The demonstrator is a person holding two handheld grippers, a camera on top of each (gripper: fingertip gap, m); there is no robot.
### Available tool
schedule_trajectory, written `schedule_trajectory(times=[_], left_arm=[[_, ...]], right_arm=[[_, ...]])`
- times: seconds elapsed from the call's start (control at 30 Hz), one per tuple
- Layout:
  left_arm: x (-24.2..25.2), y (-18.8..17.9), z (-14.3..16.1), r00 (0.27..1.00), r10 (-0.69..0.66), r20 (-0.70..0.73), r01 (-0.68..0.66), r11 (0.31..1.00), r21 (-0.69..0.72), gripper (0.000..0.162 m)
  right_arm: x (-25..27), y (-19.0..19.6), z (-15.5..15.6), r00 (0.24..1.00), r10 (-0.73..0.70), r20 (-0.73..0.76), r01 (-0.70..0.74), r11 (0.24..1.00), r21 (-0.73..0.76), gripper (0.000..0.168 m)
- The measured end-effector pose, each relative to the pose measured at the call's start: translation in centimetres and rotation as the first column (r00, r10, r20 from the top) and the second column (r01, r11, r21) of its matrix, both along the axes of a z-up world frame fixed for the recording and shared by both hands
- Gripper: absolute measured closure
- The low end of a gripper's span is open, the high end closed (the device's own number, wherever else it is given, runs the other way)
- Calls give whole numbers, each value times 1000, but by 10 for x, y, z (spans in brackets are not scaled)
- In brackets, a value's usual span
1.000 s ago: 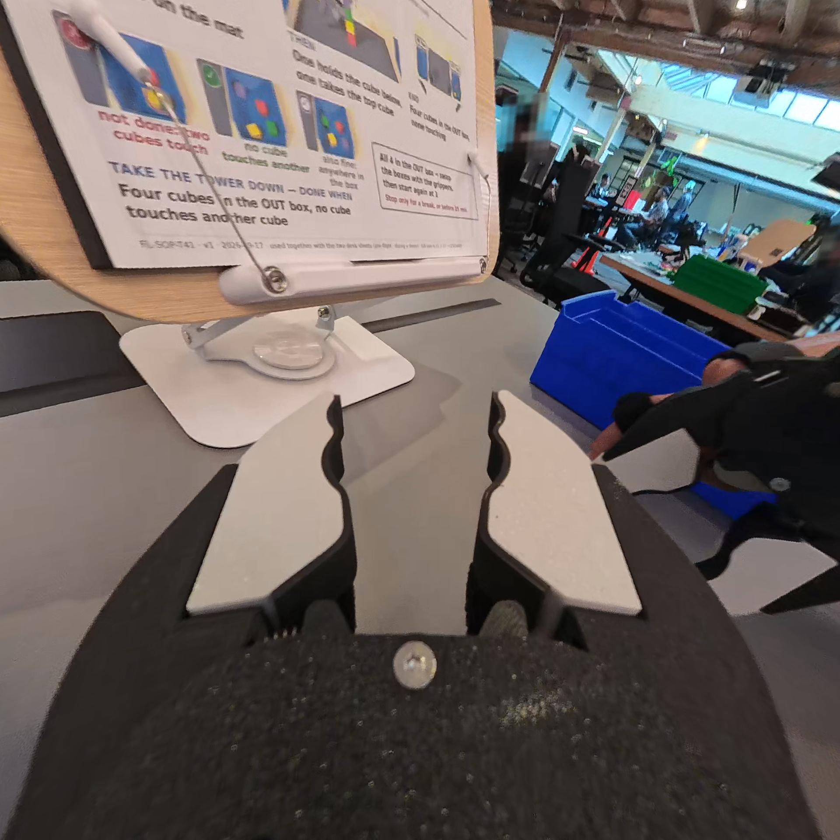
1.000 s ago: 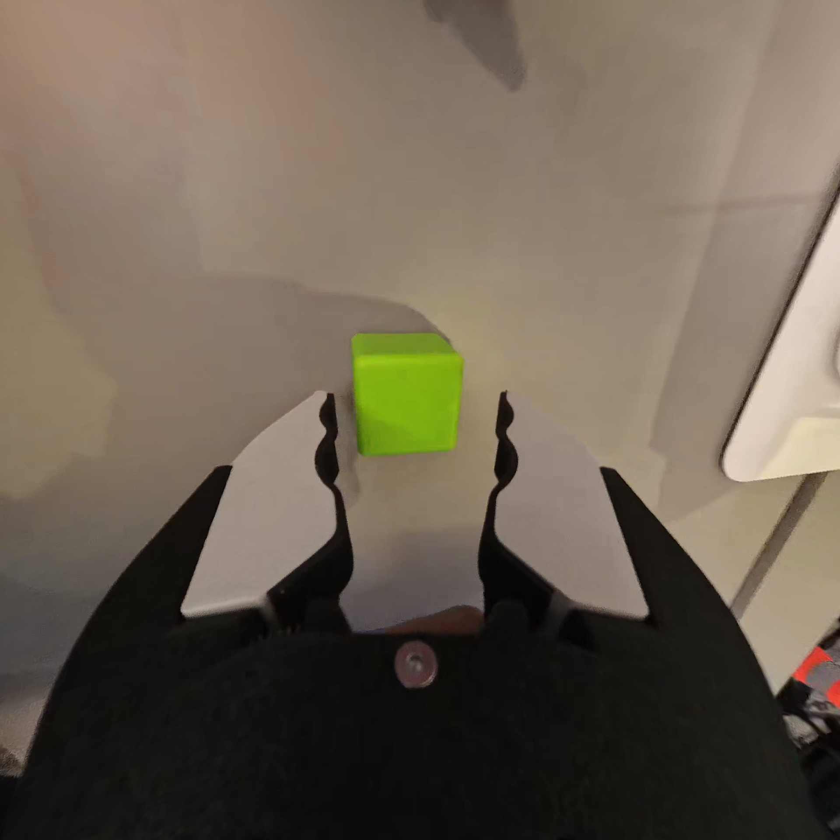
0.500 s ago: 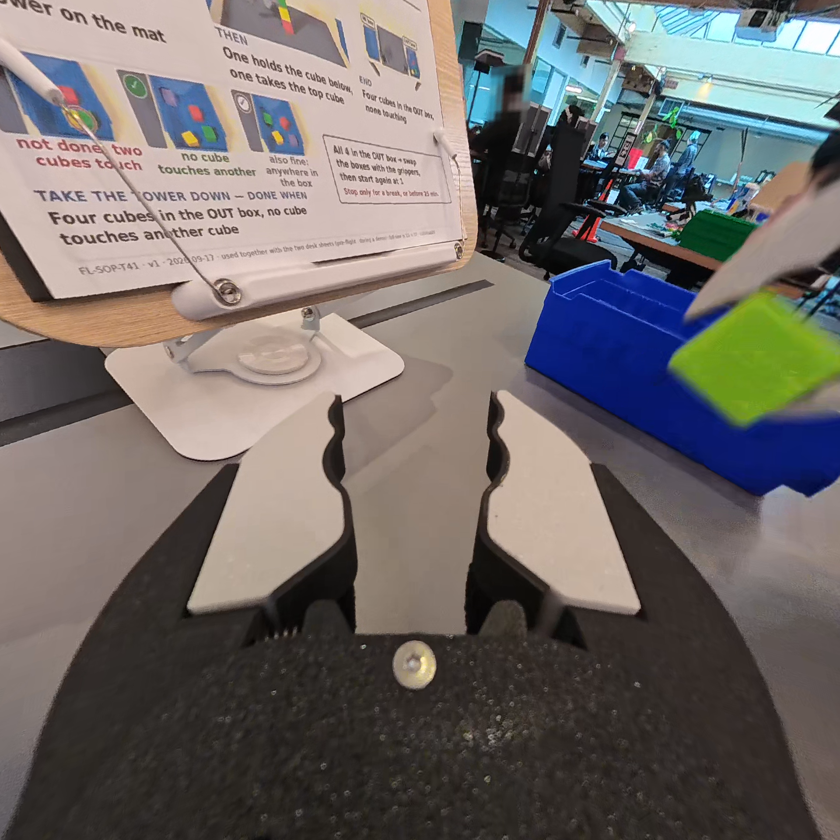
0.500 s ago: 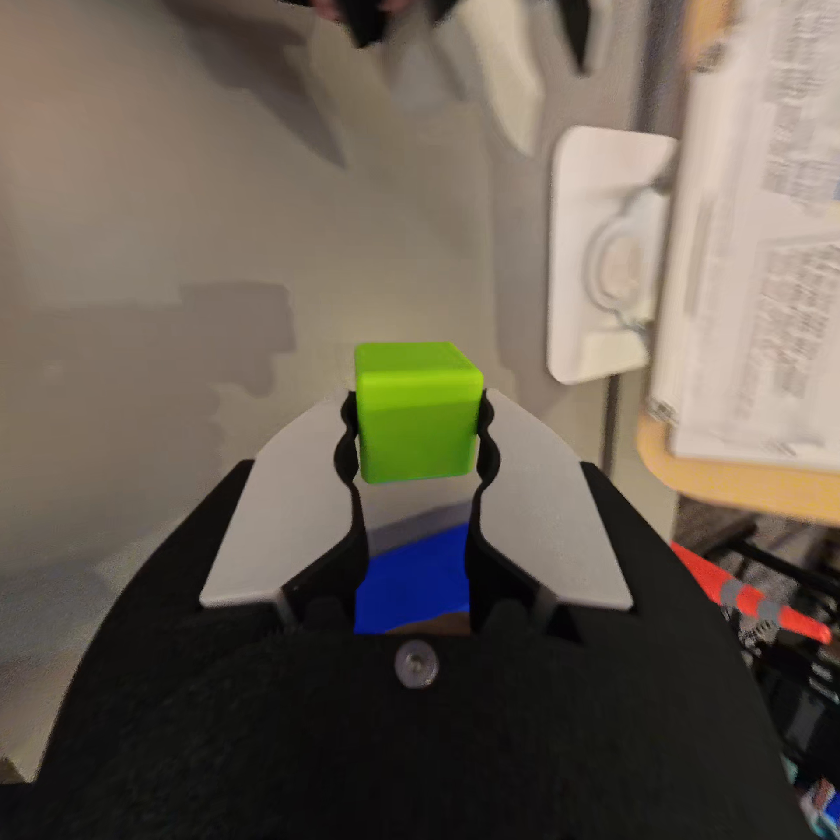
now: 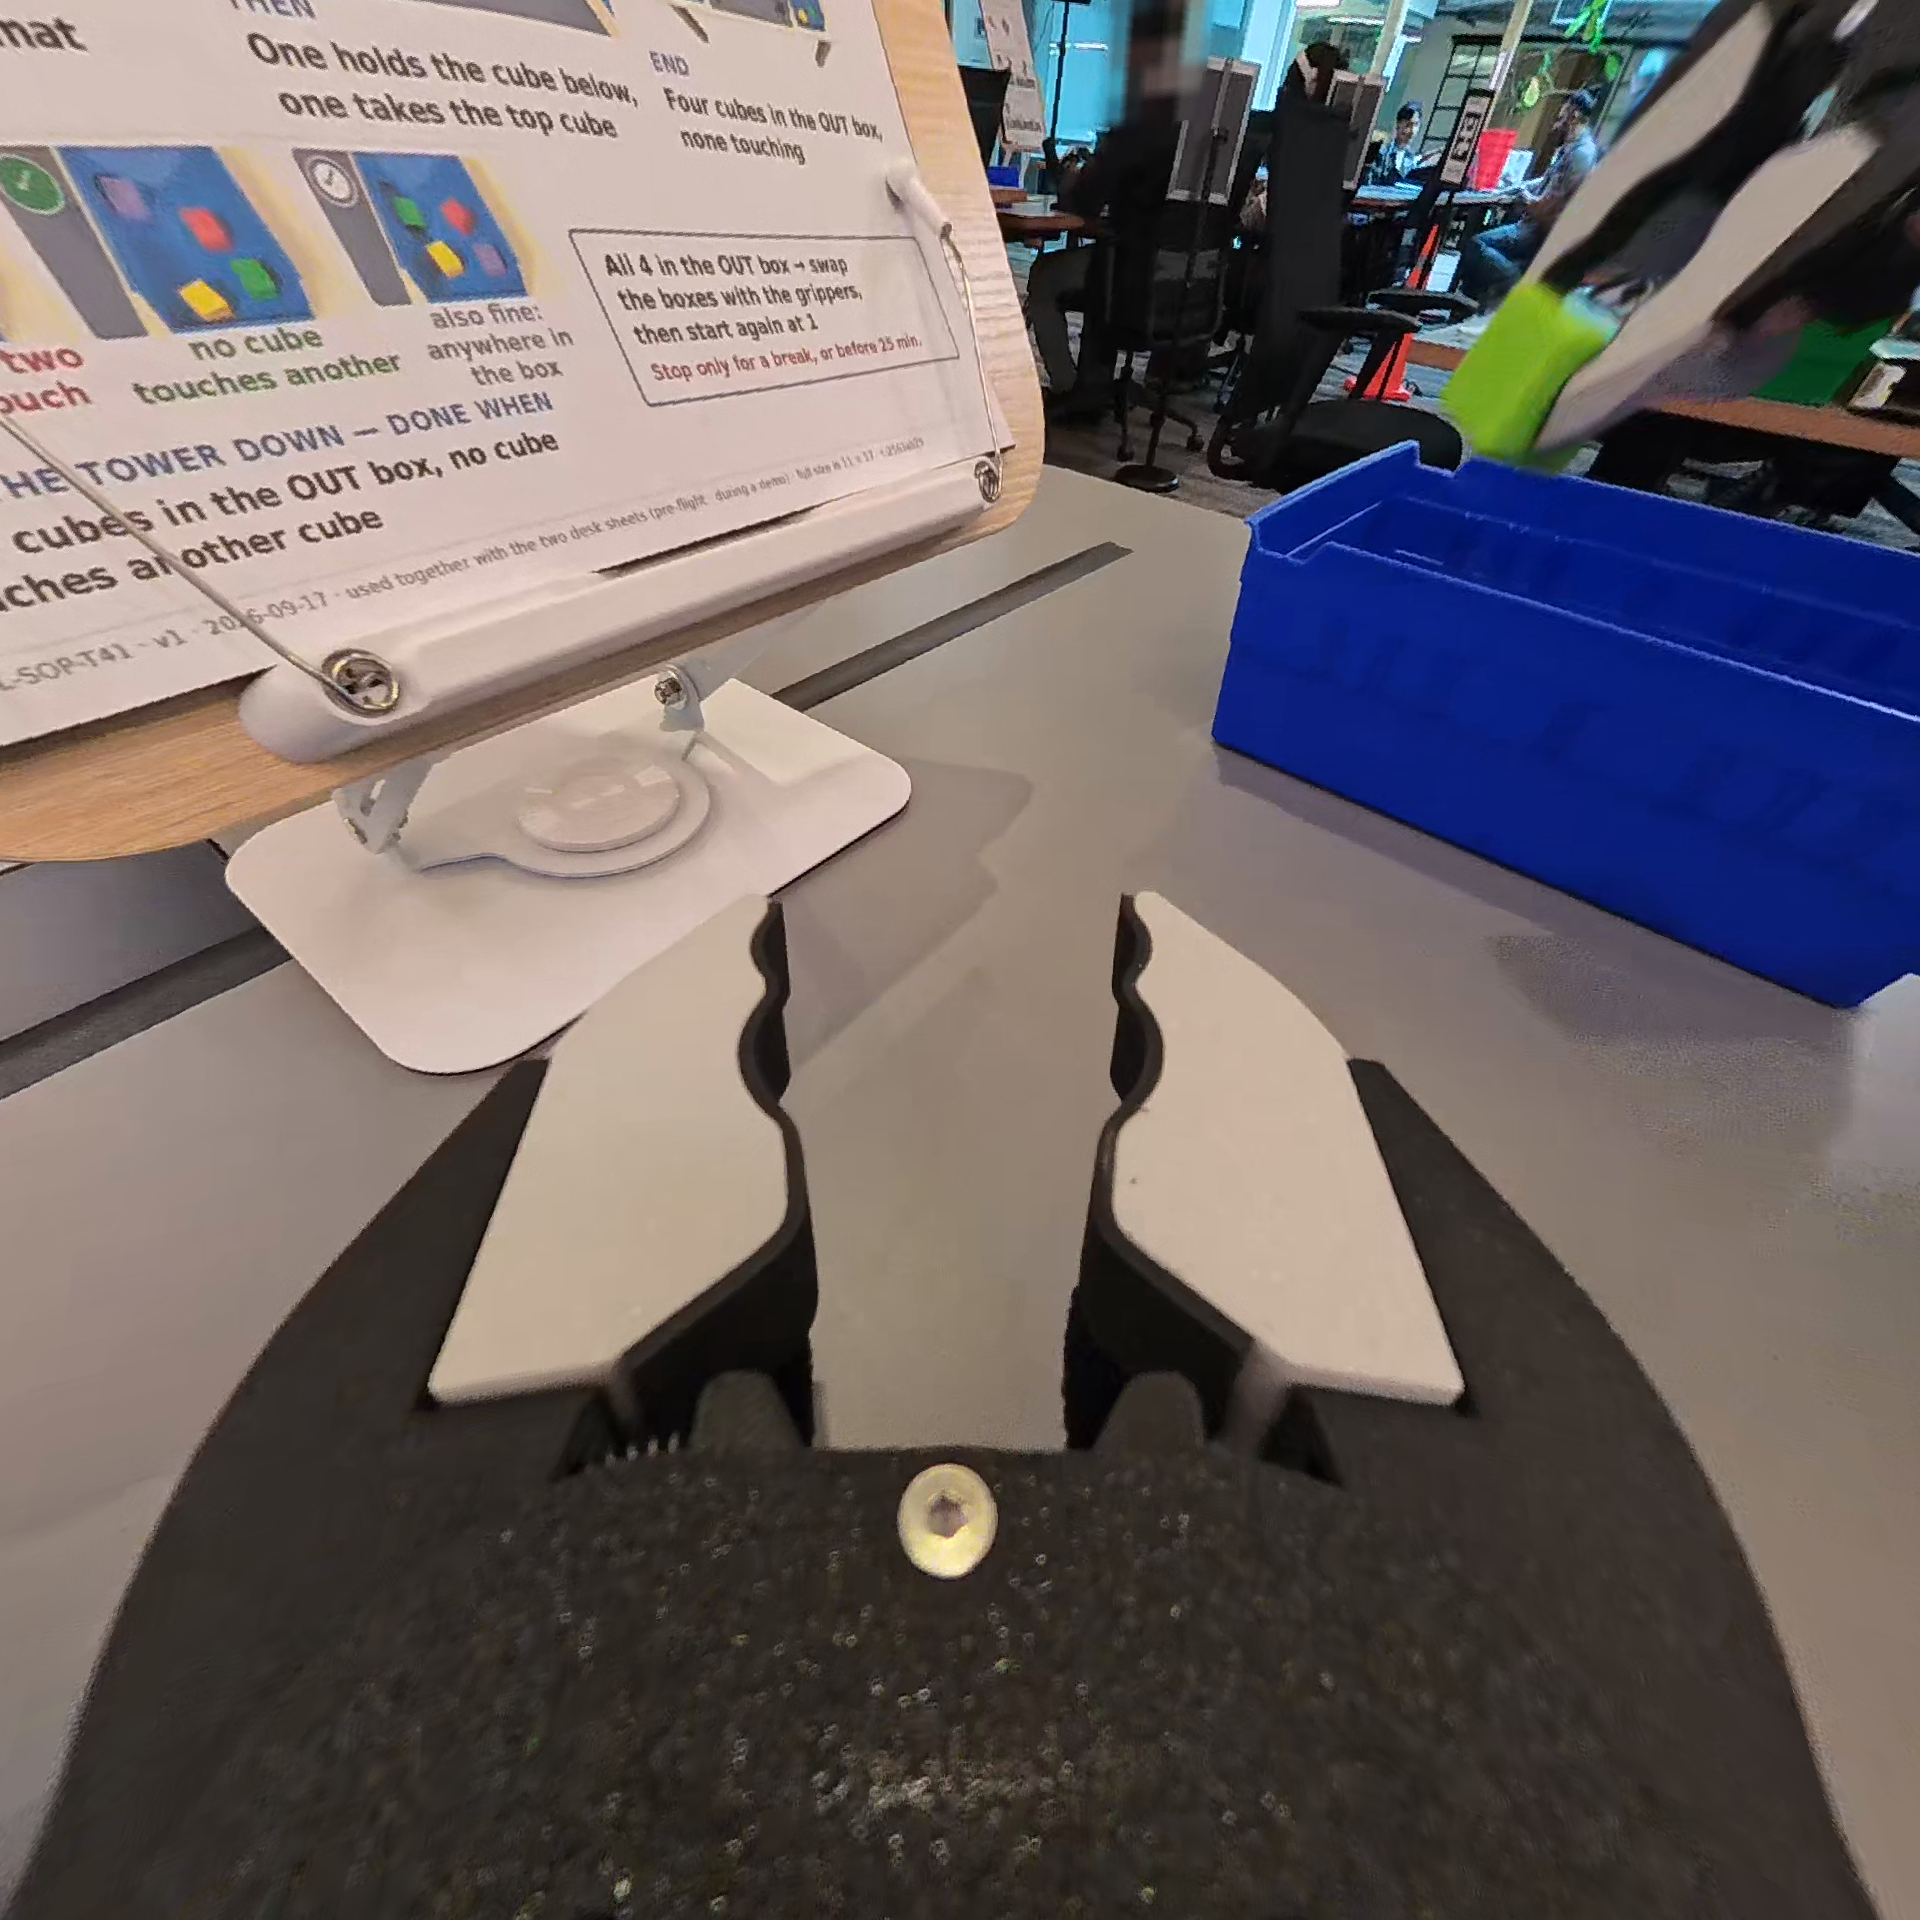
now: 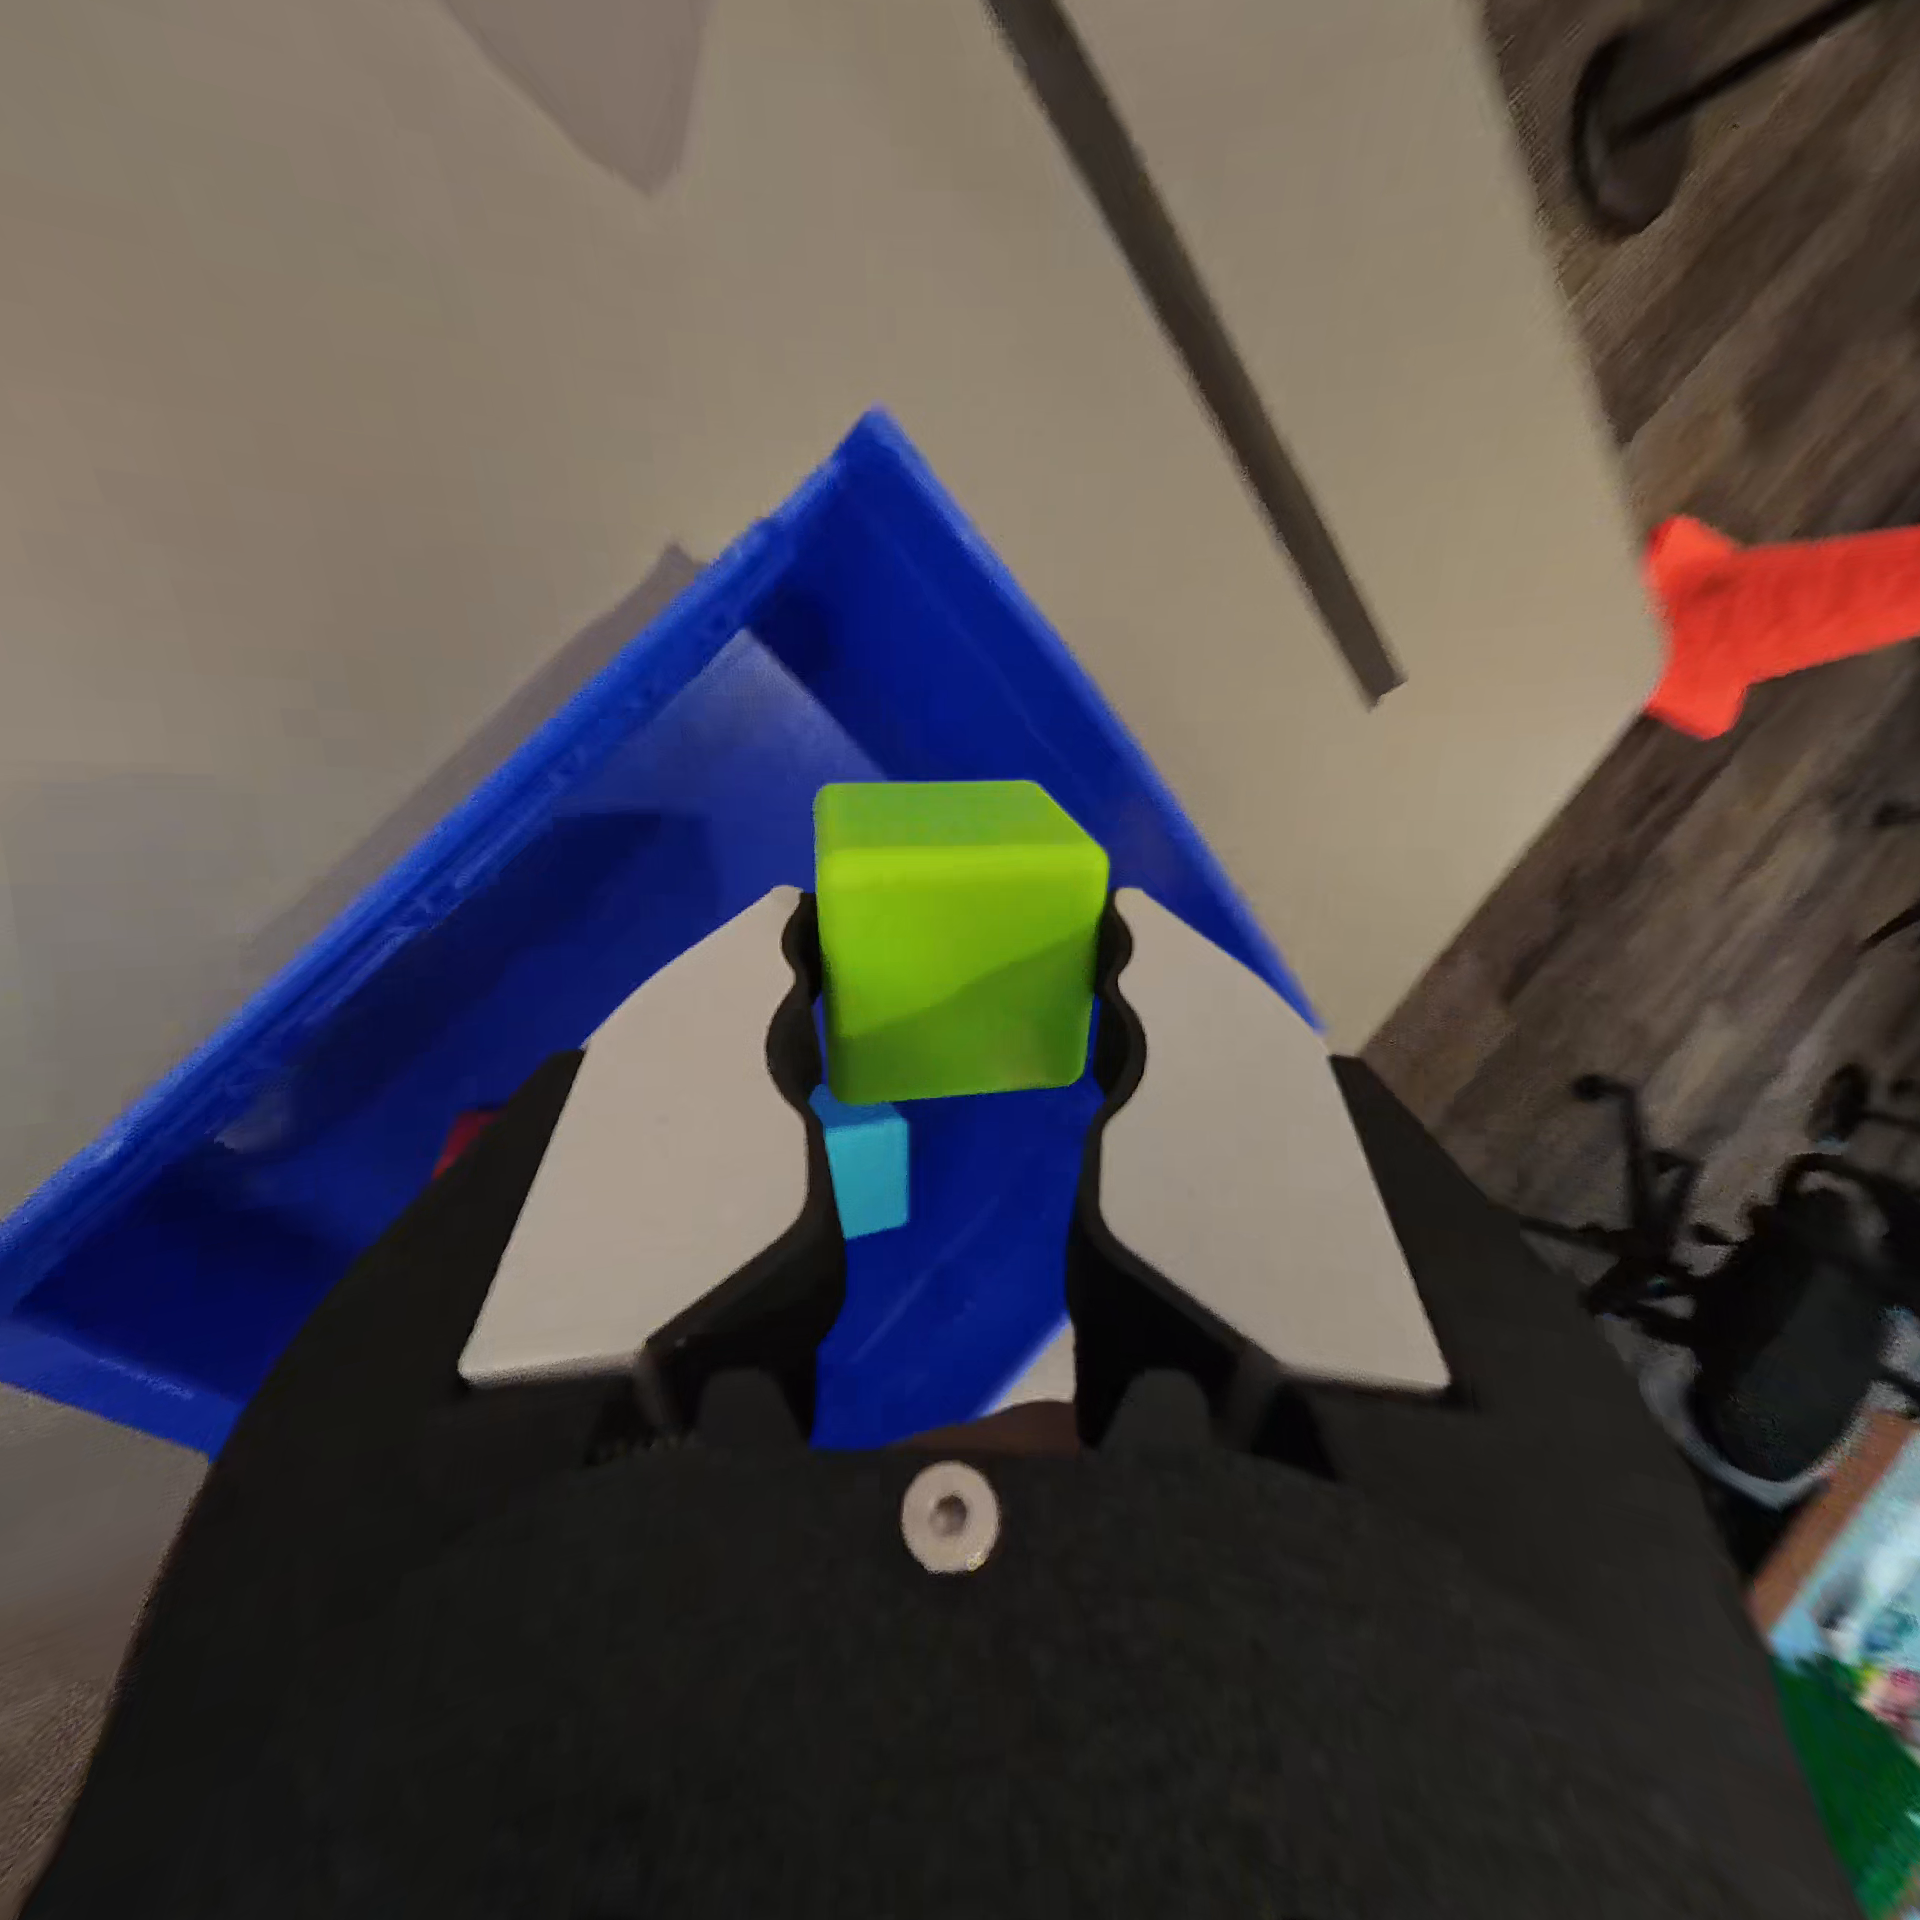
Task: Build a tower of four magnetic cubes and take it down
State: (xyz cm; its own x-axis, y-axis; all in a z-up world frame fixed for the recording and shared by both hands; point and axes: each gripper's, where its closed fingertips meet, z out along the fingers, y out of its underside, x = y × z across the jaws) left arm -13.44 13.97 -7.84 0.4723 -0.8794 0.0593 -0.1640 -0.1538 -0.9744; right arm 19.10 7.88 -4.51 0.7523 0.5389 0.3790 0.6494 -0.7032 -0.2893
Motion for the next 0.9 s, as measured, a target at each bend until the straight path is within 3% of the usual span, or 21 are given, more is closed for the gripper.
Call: schedule_trajectory(times=[0.2,0.43,0.6,0.67,0.77,0.9], left_arm=[[1,0,-2,1000,-3,-7,3,1000,-8,102],[6,-5,-3,999,-19,-37,19,1000,7,102],[8,-7,-6,998,-26,-54,27,1000,13,102],[9,-7,-7,998,-28,-56,29,1000,10,102],[8,-7,-7,998,-26,-60,27,1000,11,102],[7,-5,-8,998,-16,-64,16,1000,10,102]], right_arm=[[6,-3,-100,998,-39,-40,31,981,-190,117],[-5,-2,-132,996,-44,-79,21,964,-267,118],[-6,-2,-129,999,4,-34,-12,971,-237,117],[-6,-4,-120,999,-1,-35,-6,978,-209,94],[-11,-8,-80,997,0,-79,-6,998,-68,94],[-32,-47,0,985,40,-166,7,962,273,98]])
